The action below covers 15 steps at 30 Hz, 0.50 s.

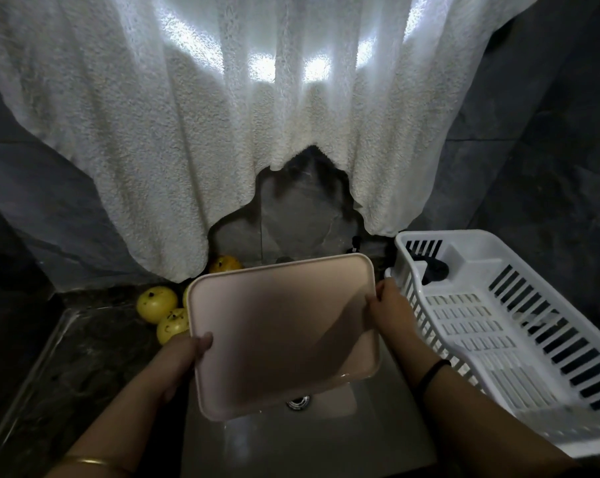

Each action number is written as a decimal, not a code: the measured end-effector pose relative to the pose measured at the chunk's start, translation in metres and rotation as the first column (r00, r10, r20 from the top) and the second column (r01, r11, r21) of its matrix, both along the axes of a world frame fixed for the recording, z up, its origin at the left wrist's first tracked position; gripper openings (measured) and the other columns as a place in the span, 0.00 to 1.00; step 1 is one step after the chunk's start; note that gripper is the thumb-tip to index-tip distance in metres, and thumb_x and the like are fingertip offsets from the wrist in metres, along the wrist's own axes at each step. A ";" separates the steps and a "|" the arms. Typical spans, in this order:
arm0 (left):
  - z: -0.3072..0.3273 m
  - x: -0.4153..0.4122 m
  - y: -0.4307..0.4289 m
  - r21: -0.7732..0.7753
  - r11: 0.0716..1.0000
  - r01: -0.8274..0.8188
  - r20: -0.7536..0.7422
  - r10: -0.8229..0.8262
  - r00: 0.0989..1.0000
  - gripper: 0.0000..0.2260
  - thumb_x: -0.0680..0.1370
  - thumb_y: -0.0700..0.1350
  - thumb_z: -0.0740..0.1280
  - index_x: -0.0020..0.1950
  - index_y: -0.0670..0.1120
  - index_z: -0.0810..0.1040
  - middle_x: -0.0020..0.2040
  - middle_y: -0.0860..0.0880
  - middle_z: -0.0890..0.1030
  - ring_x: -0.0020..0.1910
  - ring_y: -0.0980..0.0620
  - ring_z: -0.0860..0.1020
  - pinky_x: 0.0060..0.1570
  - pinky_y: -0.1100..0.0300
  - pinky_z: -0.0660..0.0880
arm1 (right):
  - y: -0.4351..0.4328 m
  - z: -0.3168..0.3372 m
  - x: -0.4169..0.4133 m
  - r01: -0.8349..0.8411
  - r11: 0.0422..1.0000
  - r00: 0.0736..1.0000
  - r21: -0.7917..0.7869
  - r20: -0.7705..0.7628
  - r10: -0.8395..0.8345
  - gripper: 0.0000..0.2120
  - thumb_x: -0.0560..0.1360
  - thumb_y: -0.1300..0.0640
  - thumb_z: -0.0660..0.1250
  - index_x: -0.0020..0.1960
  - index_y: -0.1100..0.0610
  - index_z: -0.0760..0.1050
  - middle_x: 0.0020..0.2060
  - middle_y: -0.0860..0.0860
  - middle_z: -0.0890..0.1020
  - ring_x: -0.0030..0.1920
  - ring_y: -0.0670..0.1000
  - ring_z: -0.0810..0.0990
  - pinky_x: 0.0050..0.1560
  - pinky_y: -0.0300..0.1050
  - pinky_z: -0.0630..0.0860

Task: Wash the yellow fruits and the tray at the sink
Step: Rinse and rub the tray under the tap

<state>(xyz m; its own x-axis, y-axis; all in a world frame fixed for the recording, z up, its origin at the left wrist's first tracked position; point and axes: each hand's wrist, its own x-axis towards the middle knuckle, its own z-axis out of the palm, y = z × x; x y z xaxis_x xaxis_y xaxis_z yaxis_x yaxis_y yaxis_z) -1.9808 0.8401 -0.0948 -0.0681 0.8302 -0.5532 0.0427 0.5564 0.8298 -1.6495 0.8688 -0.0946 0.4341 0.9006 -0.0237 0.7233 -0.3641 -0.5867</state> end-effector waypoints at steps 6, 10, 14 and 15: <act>-0.002 0.017 -0.001 0.016 1.000 -0.015 0.199 0.011 0.980 0.15 0.82 0.50 0.58 0.60 0.41 0.75 0.54 0.36 0.81 0.54 0.36 0.78 0.51 0.48 0.75 | 0.006 -0.007 0.010 0.031 0.995 1.000 -0.094 -0.003 -0.031 0.07 0.79 0.52 0.61 0.47 0.55 0.67 0.39 0.52 0.75 0.41 0.54 0.73 0.41 0.47 0.68; -0.005 0.031 0.004 0.038 0.994 -0.105 0.222 0.094 0.970 0.18 0.83 0.53 0.55 0.61 0.41 0.73 0.49 0.39 0.81 0.48 0.40 0.79 0.44 0.53 0.74 | 0.013 -0.003 0.019 -0.016 0.995 0.995 -0.099 0.099 0.026 0.12 0.81 0.50 0.57 0.44 0.57 0.70 0.39 0.53 0.76 0.42 0.55 0.75 0.41 0.46 0.70; -0.007 0.038 0.010 0.003 0.993 -0.121 0.217 0.117 0.969 0.18 0.82 0.54 0.55 0.62 0.42 0.73 0.49 0.41 0.82 0.49 0.41 0.79 0.45 0.52 0.73 | 0.032 0.015 0.031 0.053 0.954 0.976 0.295 0.186 -0.111 0.10 0.79 0.57 0.58 0.49 0.58 0.78 0.44 0.55 0.80 0.47 0.56 0.77 0.42 0.47 0.71; -0.007 0.040 0.012 -0.007 0.993 -0.116 0.216 0.115 0.970 0.18 0.82 0.54 0.55 0.62 0.42 0.73 0.49 0.41 0.82 0.50 0.41 0.79 0.47 0.51 0.73 | 0.038 0.019 0.037 0.066 0.928 0.974 0.365 0.179 -0.140 0.11 0.79 0.58 0.59 0.49 0.60 0.79 0.46 0.56 0.81 0.50 0.58 0.77 0.45 0.49 0.72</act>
